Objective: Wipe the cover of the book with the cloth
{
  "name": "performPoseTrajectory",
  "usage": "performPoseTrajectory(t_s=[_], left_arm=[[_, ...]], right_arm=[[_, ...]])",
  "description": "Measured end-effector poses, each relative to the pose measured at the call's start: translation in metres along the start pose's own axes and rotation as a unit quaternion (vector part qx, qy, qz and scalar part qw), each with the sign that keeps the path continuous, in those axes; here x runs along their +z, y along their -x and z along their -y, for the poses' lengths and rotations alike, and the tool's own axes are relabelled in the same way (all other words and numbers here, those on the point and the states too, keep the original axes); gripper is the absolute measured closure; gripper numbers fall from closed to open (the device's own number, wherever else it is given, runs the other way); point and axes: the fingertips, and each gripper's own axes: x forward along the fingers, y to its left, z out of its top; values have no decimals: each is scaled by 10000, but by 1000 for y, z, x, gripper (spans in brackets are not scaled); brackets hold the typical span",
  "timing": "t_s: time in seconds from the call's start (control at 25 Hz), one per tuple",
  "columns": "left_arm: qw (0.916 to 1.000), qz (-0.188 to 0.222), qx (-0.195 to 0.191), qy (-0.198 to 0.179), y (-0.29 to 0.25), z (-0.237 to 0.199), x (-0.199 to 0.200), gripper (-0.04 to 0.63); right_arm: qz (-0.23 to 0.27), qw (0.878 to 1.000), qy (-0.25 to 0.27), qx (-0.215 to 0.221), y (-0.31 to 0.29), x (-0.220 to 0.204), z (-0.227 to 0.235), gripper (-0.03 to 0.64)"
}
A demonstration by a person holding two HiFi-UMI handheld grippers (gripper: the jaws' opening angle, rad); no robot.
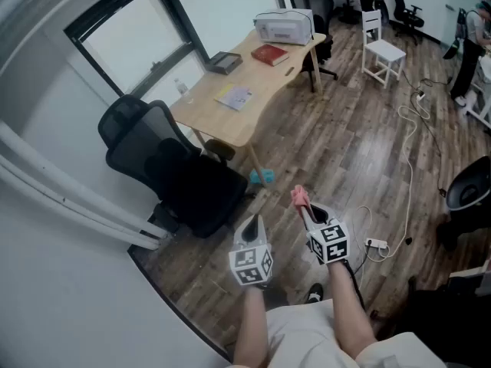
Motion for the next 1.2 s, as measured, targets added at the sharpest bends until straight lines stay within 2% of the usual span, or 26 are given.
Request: performPoseTrajectory(t_s=[0.16, 0.24, 0.44, 0.6, 0.72, 0.84, 1.04, 1.2], left_arm=[[9970, -326, 72, 696, -12, 30, -26, 589], [9959, -359, 87, 825, 1, 34, -24, 589], [9979, -369, -263, 465, 20, 55, -18, 589], [9987, -181, -247, 410, 13, 45, 6, 589], [9992, -117, -52, 386, 1, 27, 16, 589], [9977, -61, 175, 651, -25, 16, 17, 589], [9979, -91, -431, 475, -90, 8, 35, 589], [9984, -4, -320, 468, -136, -15, 55, 589]], right_arm=[[-357, 9989, 156, -253, 46, -7, 29, 589], [-359, 9991, 134, -192, 51, -7, 25, 589], [-269, 9995, 65, -137, 59, -3, 23, 589], [-55, 9999, -81, -46, 51, 12, 26, 588], [95, 9995, -305, 66, 34, 20, 30, 588], [-94, 9993, -271, 249, 16, 22, 44, 588], [-171, 9994, -69, 289, -32, 49, 69, 587], [-98, 9994, -170, 302, -75, 75, 92, 587]])
